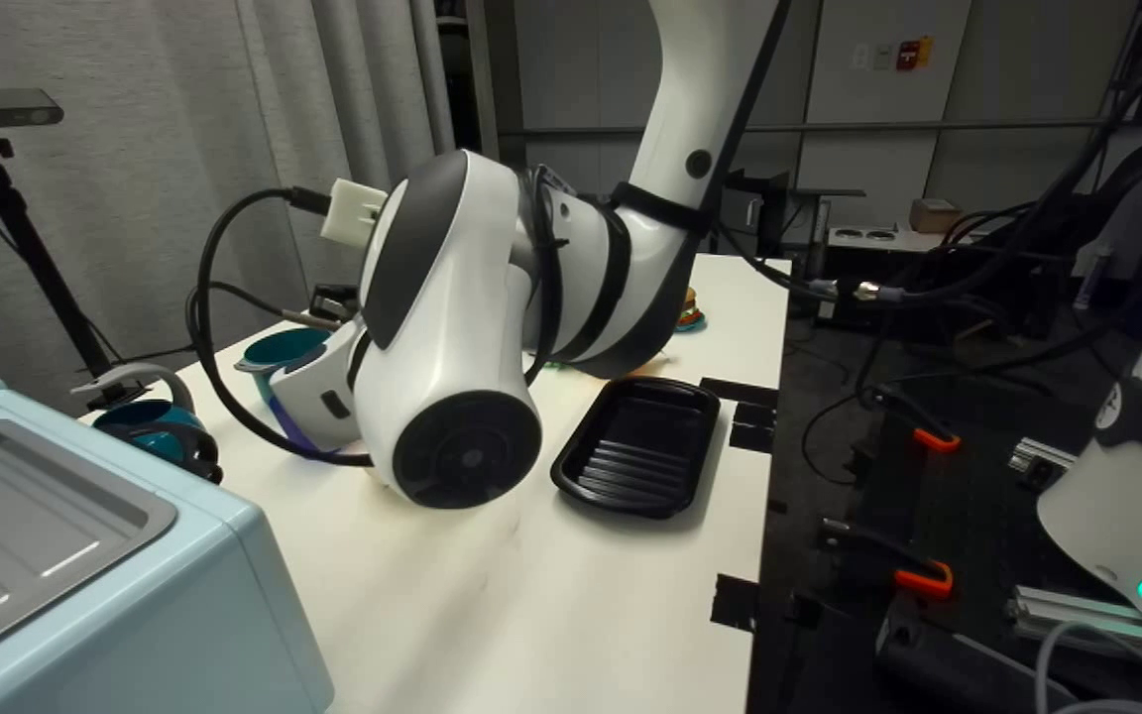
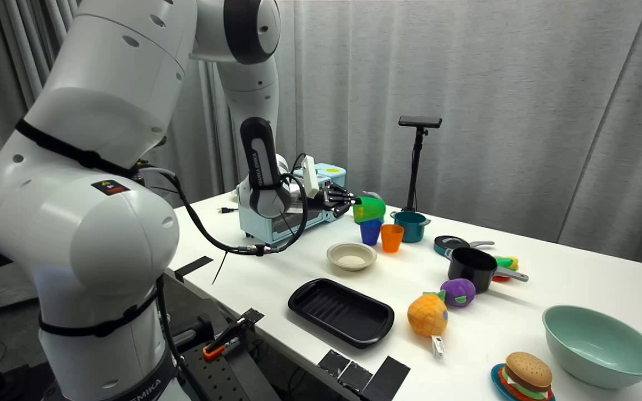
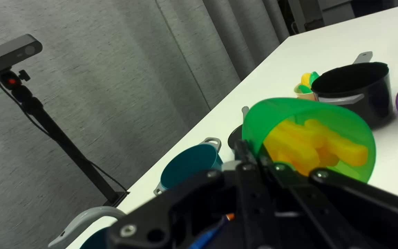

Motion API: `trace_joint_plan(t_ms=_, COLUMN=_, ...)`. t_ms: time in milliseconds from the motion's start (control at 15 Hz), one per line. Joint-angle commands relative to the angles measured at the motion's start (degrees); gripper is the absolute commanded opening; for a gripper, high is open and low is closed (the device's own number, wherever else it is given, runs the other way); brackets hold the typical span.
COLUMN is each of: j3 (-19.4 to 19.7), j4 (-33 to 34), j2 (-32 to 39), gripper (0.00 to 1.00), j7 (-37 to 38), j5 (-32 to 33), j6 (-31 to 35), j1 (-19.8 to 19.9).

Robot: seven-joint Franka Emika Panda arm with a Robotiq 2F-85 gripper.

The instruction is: Pour the fries out of the light green cup and onto the white plate

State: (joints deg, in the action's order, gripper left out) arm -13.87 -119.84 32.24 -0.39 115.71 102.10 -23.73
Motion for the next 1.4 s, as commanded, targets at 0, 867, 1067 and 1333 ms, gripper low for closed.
trace_joint_plan(t_ms=0, j3=-0.37, j4=-0.23, j2=0.75, gripper=0.01, j7=-3.01, j5=1.83, j6=-4.19, j1=-0.46)
trace_joint_plan(t_ms=867, j3=0.49, j4=3.59, j2=3.35, gripper=0.01, j7=-5.59, j5=8.03, j6=-5.05, j1=0.15)
trace_joint_plan(t_ms=1067, j3=1.07, j4=5.36, j2=4.10, gripper=0.01, j7=-5.62, j5=9.77, j6=-4.90, j1=0.60)
trace_joint_plan(t_ms=1333, j3=1.46, j4=6.93, j2=5.05, gripper=0.01, j7=-5.43, j5=9.56, j6=-4.82, j1=1.07)
